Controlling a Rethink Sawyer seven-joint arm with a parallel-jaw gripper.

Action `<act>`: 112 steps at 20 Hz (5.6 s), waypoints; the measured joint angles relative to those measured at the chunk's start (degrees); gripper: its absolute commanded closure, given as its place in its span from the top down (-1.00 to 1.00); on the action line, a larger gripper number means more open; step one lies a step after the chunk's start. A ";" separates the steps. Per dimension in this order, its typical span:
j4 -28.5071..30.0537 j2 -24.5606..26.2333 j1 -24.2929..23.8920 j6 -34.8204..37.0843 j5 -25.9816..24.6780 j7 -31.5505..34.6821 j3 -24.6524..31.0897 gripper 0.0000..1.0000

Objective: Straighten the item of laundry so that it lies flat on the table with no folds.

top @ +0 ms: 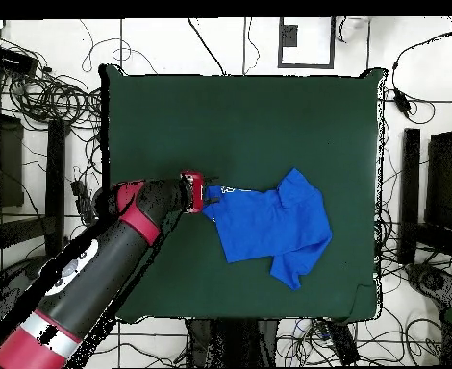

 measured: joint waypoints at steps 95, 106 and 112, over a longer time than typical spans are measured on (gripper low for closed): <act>6.12 -1.39 3.60 -1.51 -0.18 0.00 6.72 1.00; 6.11 0.23 3.80 -6.64 -0.17 -0.01 6.13 1.00; 6.02 1.57 4.05 -6.93 -0.16 0.00 4.91 1.00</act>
